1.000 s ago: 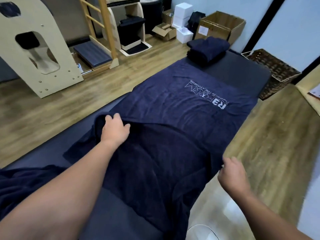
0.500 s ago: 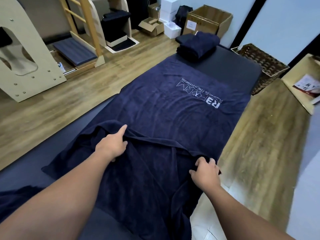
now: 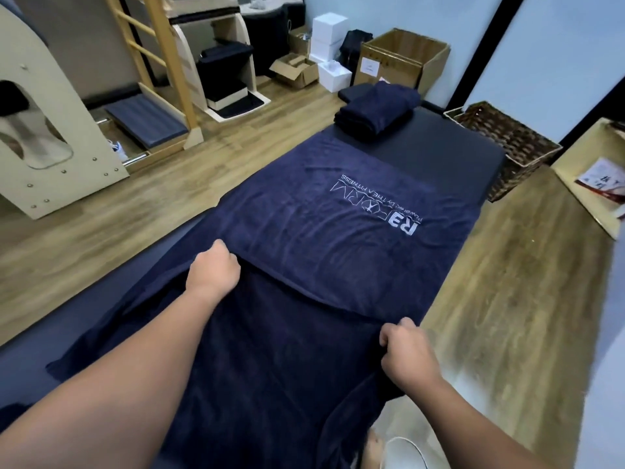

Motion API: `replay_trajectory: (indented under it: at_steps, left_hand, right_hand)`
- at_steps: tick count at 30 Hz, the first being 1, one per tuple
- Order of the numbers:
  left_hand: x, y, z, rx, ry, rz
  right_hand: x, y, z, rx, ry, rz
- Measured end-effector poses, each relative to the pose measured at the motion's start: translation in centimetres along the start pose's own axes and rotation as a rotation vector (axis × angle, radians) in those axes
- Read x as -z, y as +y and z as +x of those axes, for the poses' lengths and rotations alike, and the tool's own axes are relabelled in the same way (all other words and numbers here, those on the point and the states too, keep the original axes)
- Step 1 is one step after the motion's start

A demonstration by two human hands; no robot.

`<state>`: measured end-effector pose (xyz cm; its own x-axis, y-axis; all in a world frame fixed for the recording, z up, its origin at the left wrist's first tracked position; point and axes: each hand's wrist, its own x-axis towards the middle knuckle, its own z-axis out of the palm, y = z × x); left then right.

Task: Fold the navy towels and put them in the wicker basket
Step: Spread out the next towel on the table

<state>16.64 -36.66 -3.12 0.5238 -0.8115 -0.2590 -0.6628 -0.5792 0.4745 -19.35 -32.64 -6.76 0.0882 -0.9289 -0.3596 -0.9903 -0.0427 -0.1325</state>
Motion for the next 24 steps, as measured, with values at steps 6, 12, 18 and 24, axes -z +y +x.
replay_trajectory:
  at_steps: [6,12,18,24]
  left_hand:
    - [-1.4,8.2,1.8,-0.003,0.011,-0.098]
    - [-4.0,16.1,4.0,0.121,0.069,-0.258]
    - [-5.2,22.9,8.4,0.065,0.155,-0.200]
    - [-5.9,29.6,15.8,0.025,0.194,-0.115]
  right_hand:
    - [5.4,5.7,5.6,0.024,-0.010,-0.049]
    - [10.6,11.9,12.0,0.162,0.030,-0.088]
    - [13.3,15.5,18.5,0.205,0.139,-0.004]
    - [15.4,17.3,25.7,0.219,0.227,0.064]
